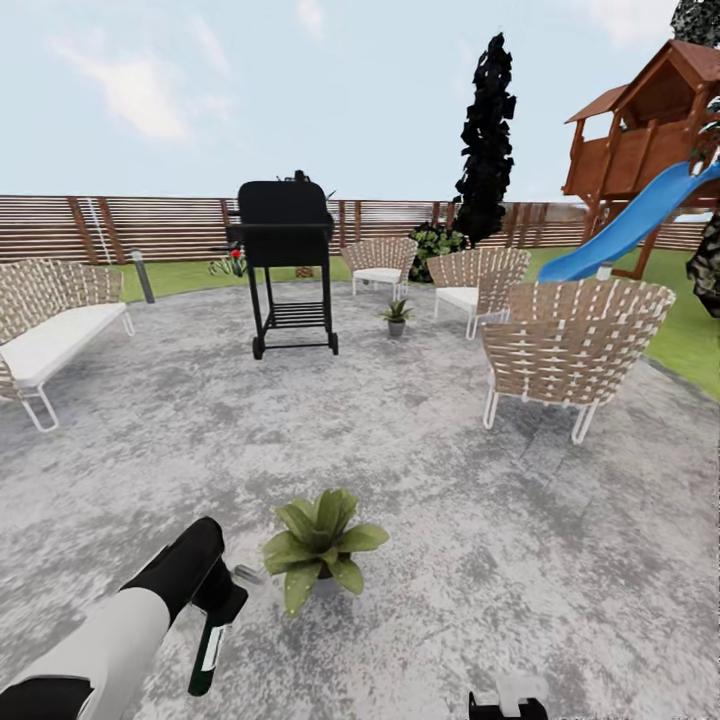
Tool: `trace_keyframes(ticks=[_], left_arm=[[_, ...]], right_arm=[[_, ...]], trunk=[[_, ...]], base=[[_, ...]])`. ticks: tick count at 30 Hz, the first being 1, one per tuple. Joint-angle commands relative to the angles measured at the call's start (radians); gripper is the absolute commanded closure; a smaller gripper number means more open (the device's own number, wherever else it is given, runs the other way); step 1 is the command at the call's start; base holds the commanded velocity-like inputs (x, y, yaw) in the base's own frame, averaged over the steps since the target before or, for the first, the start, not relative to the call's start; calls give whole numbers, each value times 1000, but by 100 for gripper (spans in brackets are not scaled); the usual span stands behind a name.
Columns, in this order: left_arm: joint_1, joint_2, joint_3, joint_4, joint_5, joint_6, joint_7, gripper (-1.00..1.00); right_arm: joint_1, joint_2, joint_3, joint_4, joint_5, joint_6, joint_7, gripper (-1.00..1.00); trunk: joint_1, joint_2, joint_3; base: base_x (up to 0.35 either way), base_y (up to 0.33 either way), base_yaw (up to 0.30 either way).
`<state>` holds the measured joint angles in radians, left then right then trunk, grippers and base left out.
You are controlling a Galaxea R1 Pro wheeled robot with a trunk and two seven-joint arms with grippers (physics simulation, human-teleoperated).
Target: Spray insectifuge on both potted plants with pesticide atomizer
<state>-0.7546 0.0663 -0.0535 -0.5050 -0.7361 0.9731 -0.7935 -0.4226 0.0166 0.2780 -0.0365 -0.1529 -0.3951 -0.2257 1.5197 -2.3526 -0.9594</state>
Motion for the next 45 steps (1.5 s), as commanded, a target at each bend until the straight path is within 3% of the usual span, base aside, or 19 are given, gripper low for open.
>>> trace_keyframes(ticks=[1, 15, 26, 27, 28, 30, 33, 37, 45], left_arm=[[0, 1, -7, -14, -7, 2, -9, 100], [7, -4, -3, -21, -6, 3, -8, 100], [5, -4, -13, -21, -3, 4, -19, 100], [3, -4, -32, -21, -3, 4, -24, 100], [0, -3, -81, -21, -2, 6, -39, 100], [-4, 0, -143, -21, -1, 6, -85, 100], [-8, 7, -228, -29, -9, 6, -224, 100], [-4, 14, -251, -33, -22, 7, -275, 100], [-4, 31, -246, -36, -26, 17, -277, 100]], right_arm=[[-1, 0, 9, 1, -10, -4, -3, -100], [-1, -1, 9, 1, -10, -4, -3, -100], [-1, -1, 9, 1, -10, -4, -3, -100], [-1, -1, 9, 1, -10, -4, -3, -100], [-1, -1, 9, 1, -10, -4, -3, -100], [-1, -1, 9, 1, -11, -4, -3, -100], [-1, -1, 8, 1, -11, -5, -4, -100], [-1, -3, 9, 2, -10, -5, -2, -100], [-1, -3, 9, 2, -10, -5, -3, -100]], trunk=[[0, 0, -1], [0, 0, -1], [0, 0, -1], [0, 0, -1], [0, 0, -1], [0, 0, -1], [0, 0, -1], [0, 0, -1], [0, 0, -1]], base=[[-1, 226, -70], [-23, 298, -14], [81, 184, -262], [7, 11, -290], [3, 5, -290], [1, 2, -290], [0, 1, -207], [0, 0, -40], [0, 79, -2]])
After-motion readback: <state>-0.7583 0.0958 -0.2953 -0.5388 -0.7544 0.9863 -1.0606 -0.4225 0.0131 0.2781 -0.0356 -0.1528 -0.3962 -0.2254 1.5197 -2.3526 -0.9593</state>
